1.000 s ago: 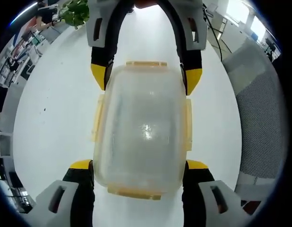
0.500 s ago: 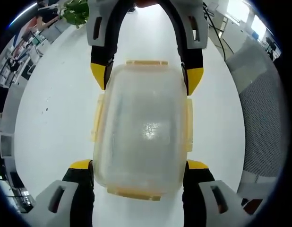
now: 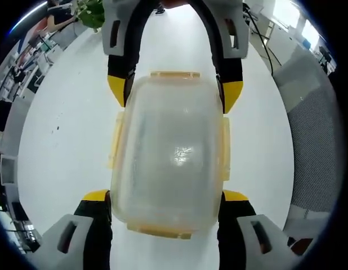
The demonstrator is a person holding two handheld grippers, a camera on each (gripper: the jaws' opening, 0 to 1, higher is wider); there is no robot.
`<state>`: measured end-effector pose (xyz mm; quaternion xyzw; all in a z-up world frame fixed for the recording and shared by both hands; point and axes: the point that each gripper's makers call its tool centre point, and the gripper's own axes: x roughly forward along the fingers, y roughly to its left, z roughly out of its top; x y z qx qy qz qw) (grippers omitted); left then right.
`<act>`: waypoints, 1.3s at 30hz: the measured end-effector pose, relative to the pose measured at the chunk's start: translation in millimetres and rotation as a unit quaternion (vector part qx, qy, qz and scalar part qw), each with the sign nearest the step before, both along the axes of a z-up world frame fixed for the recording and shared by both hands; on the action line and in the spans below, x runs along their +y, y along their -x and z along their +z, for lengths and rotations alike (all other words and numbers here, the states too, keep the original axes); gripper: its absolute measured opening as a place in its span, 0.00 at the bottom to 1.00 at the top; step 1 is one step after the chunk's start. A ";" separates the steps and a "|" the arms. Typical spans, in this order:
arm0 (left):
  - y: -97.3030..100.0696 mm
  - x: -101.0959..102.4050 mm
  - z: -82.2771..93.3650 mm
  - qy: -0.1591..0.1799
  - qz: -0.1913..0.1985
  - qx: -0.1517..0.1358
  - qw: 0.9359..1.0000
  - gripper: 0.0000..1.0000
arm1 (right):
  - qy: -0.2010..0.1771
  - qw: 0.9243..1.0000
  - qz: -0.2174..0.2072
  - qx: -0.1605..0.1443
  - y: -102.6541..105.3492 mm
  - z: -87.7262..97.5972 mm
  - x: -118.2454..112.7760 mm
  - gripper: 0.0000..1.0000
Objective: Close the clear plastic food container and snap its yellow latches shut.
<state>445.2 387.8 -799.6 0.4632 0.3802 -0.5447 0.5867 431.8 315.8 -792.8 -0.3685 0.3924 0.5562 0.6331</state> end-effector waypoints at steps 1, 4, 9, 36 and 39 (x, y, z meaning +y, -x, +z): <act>-0.2 -0.1 0.0 0.000 0.000 0.000 1.000 0.77 | 0.000 1.000 0.000 0.000 0.1 0.1 0.0 0.74; 0.0 0.0 0.1 0.001 0.000 0.000 1.000 0.77 | 0.001 1.000 0.000 0.000 -0.8 0.1 0.0 0.74; -1.3 -0.8 -0.3 -0.002 0.000 0.000 1.000 0.77 | 0.000 1.000 -0.001 0.001 -1.5 -0.2 -0.5 0.74; -4.1 -5.9 0.2 -0.001 -0.017 -0.012 1.000 0.99 | -0.022 1.000 0.001 -0.018 -3.1 5.6 3.9 0.95; -4.3 -4.8 0.4 -0.001 -0.019 -0.015 1.000 0.99 | -0.022 1.000 0.002 -0.019 1.0 3.4 0.9 0.96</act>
